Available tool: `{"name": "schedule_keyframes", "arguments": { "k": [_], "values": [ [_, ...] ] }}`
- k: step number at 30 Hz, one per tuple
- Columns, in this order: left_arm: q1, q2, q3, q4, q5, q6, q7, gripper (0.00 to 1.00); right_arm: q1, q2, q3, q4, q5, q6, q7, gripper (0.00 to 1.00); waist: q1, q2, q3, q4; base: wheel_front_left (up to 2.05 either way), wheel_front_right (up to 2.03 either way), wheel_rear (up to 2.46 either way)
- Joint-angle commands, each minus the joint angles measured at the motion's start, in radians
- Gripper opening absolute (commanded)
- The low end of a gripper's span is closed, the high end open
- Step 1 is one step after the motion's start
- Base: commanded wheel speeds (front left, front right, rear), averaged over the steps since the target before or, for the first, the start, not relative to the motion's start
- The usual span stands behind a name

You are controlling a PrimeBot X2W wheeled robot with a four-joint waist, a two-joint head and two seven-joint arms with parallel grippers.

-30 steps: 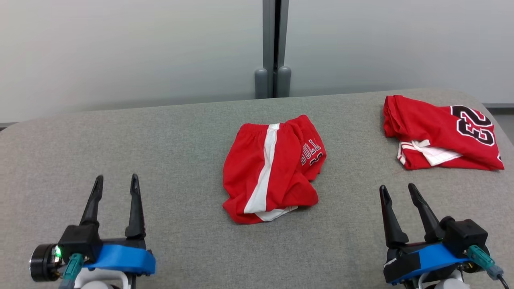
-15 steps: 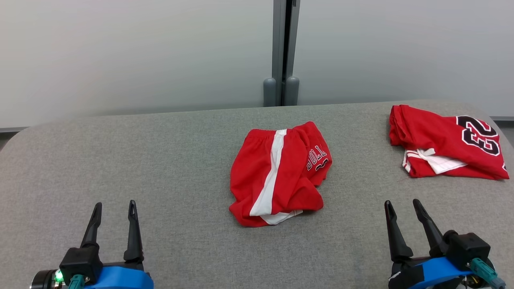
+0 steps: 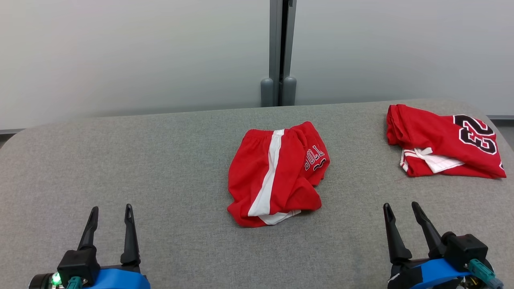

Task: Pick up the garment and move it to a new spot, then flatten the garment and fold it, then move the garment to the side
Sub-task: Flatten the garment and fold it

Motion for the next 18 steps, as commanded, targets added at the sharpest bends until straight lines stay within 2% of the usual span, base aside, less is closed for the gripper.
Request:
{"name": "schedule_keyframes", "arguments": {
  "k": [1, 18],
  "values": [
    [-0.008, -0.003, 0.008, 0.001, 0.009, -0.005, -0.005, 1.00, 0.000, 0.000, -0.001, 0.002, -0.009, 0.000, -0.003, 1.00, 0.0000, -0.0001, 0.000, 0.000, 0.00, 0.00, 0.00],
    [0.000, -0.017, 0.033, -0.005, 0.038, -0.011, -0.005, 1.00, -0.001, 0.005, 0.004, 0.009, -0.007, 0.000, -0.003, 1.00, 0.0000, -0.0001, 0.004, -0.002, 0.00, 0.00, 0.00]
  ]
}}
